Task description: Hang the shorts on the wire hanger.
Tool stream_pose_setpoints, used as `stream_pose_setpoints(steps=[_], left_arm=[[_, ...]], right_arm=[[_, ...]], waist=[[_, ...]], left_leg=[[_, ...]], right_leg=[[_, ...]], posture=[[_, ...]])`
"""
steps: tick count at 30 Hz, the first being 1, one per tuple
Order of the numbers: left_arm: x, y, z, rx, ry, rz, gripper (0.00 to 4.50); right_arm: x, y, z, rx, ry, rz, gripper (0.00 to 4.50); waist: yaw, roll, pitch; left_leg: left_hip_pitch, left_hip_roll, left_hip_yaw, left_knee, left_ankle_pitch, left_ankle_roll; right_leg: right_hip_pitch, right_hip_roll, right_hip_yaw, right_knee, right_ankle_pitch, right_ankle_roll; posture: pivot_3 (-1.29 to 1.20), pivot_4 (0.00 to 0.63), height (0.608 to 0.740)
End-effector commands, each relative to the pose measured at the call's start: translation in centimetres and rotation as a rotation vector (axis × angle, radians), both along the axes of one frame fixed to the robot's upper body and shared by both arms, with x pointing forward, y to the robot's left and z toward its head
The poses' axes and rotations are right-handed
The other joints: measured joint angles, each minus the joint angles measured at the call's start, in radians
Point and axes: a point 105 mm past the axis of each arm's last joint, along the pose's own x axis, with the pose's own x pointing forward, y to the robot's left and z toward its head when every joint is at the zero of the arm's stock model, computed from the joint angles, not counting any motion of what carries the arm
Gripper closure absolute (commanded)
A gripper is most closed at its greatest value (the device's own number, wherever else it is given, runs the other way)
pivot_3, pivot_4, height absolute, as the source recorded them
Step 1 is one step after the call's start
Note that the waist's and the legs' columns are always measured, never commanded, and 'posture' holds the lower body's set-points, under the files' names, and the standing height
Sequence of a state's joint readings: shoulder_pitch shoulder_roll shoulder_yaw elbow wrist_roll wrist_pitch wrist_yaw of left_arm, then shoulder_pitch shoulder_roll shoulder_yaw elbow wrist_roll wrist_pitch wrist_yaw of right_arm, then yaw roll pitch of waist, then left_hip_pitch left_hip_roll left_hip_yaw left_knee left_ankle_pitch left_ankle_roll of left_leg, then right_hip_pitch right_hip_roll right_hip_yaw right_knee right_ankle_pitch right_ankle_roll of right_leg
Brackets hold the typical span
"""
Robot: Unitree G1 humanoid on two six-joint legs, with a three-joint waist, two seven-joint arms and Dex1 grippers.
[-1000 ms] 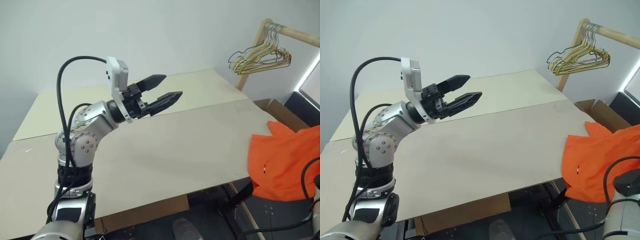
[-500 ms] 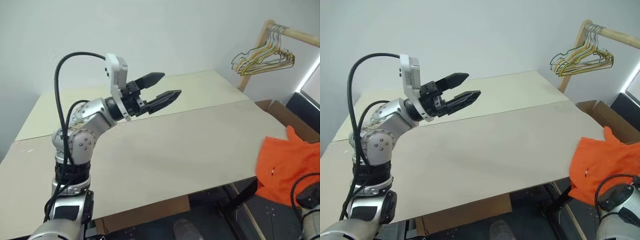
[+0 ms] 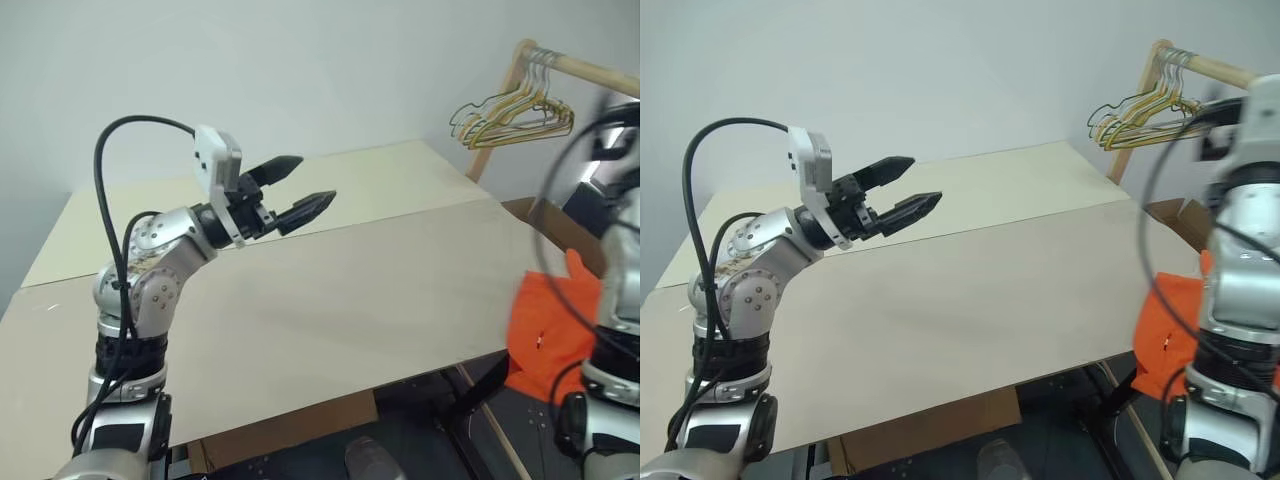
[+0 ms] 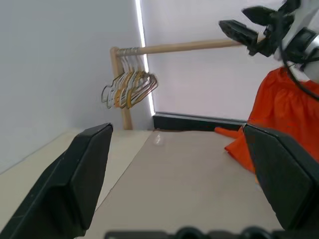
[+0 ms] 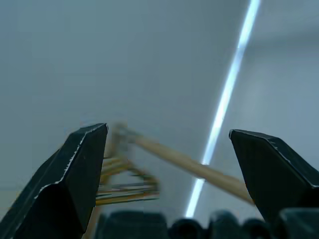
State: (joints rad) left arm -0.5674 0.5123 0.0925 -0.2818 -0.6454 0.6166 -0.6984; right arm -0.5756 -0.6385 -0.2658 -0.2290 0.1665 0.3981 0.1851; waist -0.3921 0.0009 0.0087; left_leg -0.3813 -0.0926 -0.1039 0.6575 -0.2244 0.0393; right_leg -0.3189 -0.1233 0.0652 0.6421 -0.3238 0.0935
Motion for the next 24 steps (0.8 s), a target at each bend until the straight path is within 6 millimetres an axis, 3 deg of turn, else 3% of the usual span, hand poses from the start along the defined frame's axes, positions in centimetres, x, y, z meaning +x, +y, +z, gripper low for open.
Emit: stream_pose_setpoints(steps=[1, 5, 8, 14, 24], left_arm=[[-1.2, 1.3, -0.6, 0.106, -0.064, 0.033, 0.0], [-1.6, 2.4, -2.2, 0.168, -0.043, 0.078, 0.0], [-2.1, 3.0, -3.3, 0.221, -0.028, 0.097, 0.0], [-2.5, 3.6, -3.7, 0.259, -0.026, 0.103, 0.0], [-2.8, 4.2, -4.2, 0.29, -0.023, 0.146, 0.0]], right_arm=[[-1.1, 6.4, -3.3, -0.106, 0.197, 0.415, 0.03], [-2.0, 8.7, -7.4, -0.237, 0.372, 0.606, 0.03], [-2.1, 9.1, -8.8, -0.291, 0.44, 0.688, 0.03], [-1.7, 9.1, -8.3, -0.296, 0.453, 0.746, 0.03], [-1.8, 9.8, -8.6, -0.358, 0.474, 0.827, 0.03]], waist=[[0.027, -0.001, 0.001], [0.11, -0.002, 0.002], [0.168, -0.003, 0.002], [0.241, -0.003, 0.003], [0.279, -0.003, 0.003]], left_leg=[[0.0, 0.0, -0.001, 0.0, -0.001, 0.0], [-0.004, -0.001, -0.001, 0.001, -0.002, -0.002], [-0.004, -0.002, -0.001, 0.002, -0.002, -0.003], [-0.004, 0.0, -0.001, 0.002, -0.004, -0.007], [-0.008, 0.0, -0.001, 0.002, -0.004, -0.008]], right_leg=[[-0.001, 0.0, 0.0, 0.0, 0.0, 0.0], [-0.007, -0.002, 0.002, 0.001, 0.0, 0.0], [-0.014, -0.002, 0.003, 0.003, 0.001, -0.001], [-0.017, 0.0, 0.004, 0.005, 0.002, -0.004], [-0.022, 0.0, 0.004, 0.006, 0.003, -0.005]], posture=[[-0.24, 0.0, 0.74], [-0.19, 0.0, 0.74], [-0.17, 0.0, 0.74], [-0.14, 0.0, 0.74], [-0.09, 0.0, 0.74]])
